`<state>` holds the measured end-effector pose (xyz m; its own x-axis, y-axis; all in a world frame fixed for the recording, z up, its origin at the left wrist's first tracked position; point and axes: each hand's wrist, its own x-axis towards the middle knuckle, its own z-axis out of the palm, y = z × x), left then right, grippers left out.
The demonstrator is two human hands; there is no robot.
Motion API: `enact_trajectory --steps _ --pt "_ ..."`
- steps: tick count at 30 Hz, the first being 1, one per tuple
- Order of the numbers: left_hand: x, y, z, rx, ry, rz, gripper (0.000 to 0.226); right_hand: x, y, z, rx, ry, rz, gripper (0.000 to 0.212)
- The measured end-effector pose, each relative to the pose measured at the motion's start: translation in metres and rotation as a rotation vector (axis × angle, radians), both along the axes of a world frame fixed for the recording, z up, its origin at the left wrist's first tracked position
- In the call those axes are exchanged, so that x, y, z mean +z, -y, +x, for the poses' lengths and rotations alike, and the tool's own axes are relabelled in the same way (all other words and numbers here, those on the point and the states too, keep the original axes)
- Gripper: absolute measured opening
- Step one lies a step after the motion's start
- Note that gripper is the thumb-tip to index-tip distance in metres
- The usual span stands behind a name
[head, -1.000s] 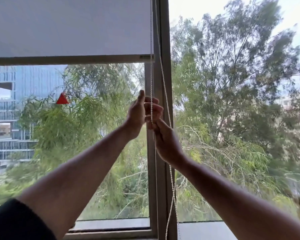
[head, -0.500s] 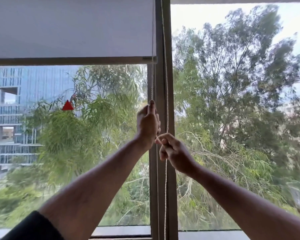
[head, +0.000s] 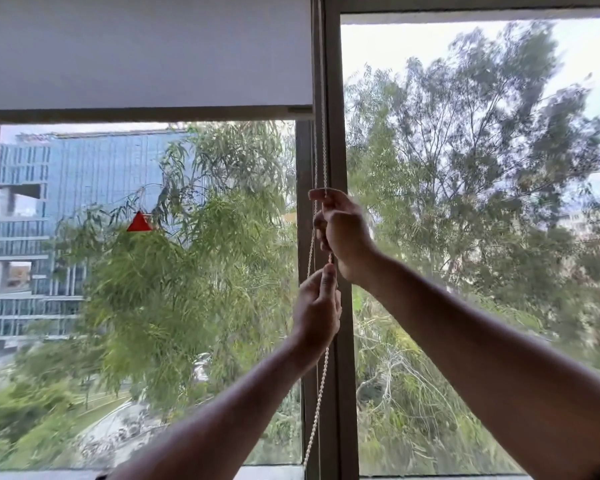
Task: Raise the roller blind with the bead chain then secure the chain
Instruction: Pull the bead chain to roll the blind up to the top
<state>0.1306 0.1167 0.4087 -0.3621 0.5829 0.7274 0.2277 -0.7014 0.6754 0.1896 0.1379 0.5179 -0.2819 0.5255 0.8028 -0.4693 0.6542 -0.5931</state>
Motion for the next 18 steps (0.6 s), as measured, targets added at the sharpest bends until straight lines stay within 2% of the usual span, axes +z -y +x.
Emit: enact_trajectory --steps 3,5,7,10,13,18 --pt "-0.001 0.001 -0.005 0.026 -0.073 0.002 0.045 -0.009 0.002 -0.007 -0.054 -0.049 0.091 0.038" --pt "0.001 0.005 -0.012 0.034 -0.059 -0.012 0.043 -0.014 0.004 -0.006 -0.059 -0.065 0.118 0.036" --pt "0.006 0.011 -0.024 0.042 -0.044 -0.02 0.051 -0.019 0.002 -0.005 -0.076 -0.072 0.145 0.032" --pt "0.025 0.019 -0.043 0.163 -0.079 -0.033 0.064 -0.029 0.0 -0.004 -0.099 -0.082 0.198 0.026" --pt "0.054 0.029 -0.045 0.154 -0.056 0.002 0.058 -0.043 -0.005 -0.013 -0.131 -0.066 0.229 0.023" --pt "0.093 0.043 -0.03 0.044 -0.046 0.052 0.034 -0.07 -0.011 -0.026 -0.179 -0.043 0.312 0.029"
